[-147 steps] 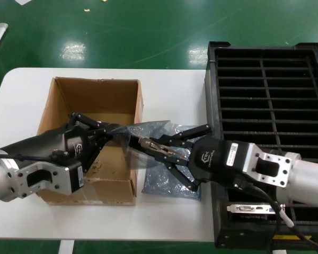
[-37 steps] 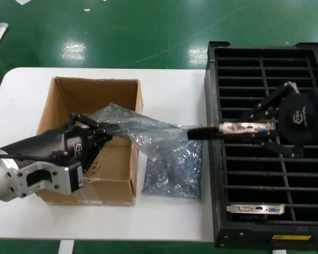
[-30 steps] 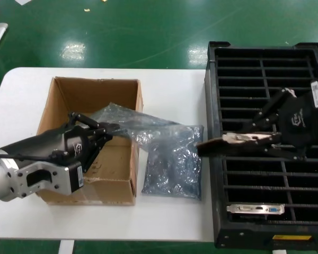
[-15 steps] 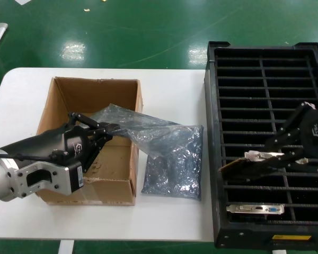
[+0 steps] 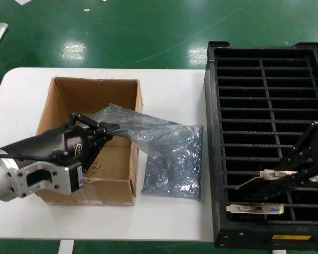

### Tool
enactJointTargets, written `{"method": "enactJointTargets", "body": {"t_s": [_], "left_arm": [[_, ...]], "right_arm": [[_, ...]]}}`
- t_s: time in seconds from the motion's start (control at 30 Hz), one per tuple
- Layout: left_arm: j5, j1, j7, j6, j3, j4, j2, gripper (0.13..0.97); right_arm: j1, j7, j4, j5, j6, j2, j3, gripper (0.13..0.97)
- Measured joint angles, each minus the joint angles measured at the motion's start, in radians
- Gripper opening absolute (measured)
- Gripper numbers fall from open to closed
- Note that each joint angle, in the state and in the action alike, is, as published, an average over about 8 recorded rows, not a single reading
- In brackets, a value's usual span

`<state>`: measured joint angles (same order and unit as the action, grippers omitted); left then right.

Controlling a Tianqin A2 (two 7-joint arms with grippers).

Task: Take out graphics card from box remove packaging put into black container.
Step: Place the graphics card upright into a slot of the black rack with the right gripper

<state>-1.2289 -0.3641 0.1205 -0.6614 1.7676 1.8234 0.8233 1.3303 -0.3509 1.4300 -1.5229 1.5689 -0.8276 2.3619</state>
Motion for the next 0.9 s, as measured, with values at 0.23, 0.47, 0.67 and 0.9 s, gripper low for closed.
{"method": "enactJointTargets", "body": {"t_s": [0.23, 0.47, 0.67, 0.9], "left_arm": [[0.000, 0.000, 0.000, 0.000, 0.000, 0.000, 0.000, 0.138], [0.000, 0.000, 0.000, 0.000, 0.000, 0.000, 0.000, 0.138], [0.000, 0.000, 0.000, 0.000, 0.000, 0.000, 0.000, 0.138], [0.000, 0.000, 0.000, 0.000, 0.000, 0.000, 0.000, 0.138]], "right_arm": [[-0.001, 0.033, -0.025, 0.045, 0.000, 0.022, -0.002, 0.187], [0.005, 0.062, -0.057, 0.073, 0.000, 0.041, 0.005, 0.187], [0.005, 0.088, -0.080, 0.095, 0.000, 0.055, 0.011, 0.187], [0.001, 0.117, -0.109, 0.120, -0.001, 0.074, 0.012, 0.187]]}}
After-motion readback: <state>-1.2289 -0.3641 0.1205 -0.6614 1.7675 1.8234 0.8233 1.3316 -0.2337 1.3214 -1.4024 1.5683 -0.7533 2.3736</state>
